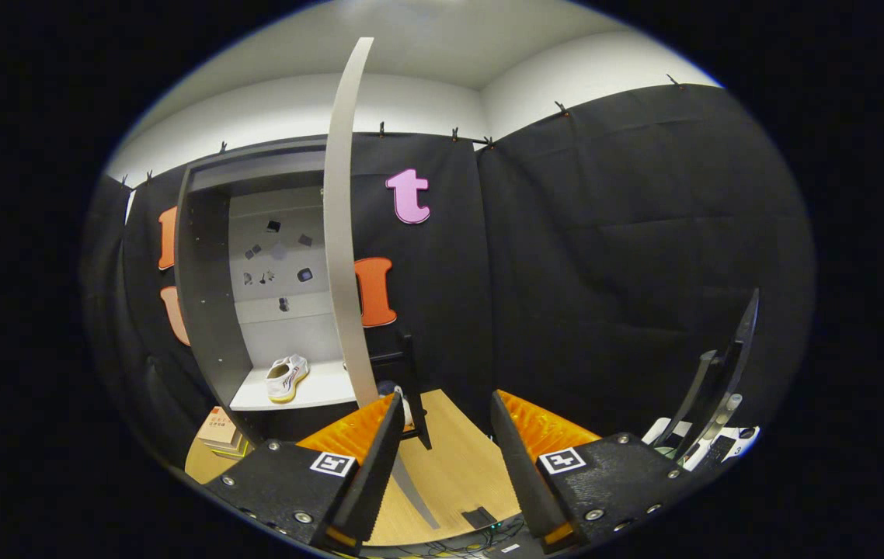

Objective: Open the shoe cabinet door, grab the shoes and put them into the shoe cabinet, then close the shoe cabinet door.

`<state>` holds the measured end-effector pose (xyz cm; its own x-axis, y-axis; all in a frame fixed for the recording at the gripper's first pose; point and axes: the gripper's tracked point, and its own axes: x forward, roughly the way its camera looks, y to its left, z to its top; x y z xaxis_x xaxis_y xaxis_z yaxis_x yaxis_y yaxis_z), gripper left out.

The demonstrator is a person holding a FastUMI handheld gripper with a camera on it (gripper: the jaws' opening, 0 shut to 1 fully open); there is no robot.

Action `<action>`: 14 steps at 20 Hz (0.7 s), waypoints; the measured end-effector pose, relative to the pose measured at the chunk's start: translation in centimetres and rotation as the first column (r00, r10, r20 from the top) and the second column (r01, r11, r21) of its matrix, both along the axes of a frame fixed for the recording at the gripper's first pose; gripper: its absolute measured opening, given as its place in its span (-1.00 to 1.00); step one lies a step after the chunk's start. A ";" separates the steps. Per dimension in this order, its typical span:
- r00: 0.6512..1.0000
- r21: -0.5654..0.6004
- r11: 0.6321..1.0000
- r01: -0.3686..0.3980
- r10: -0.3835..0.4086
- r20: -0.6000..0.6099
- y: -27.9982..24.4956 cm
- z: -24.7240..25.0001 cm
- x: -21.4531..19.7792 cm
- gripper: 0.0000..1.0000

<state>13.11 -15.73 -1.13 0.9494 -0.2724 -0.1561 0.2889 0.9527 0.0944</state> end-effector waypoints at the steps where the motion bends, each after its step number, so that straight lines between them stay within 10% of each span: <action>1: 1.000 0.003 1.000 -0.010 0.010 0.002 0.2 0.0 0.4 0.45; 14: 0.997 -0.046 0.996 -0.073 0.074 0.007 4.0 0.1 -0.1 0.49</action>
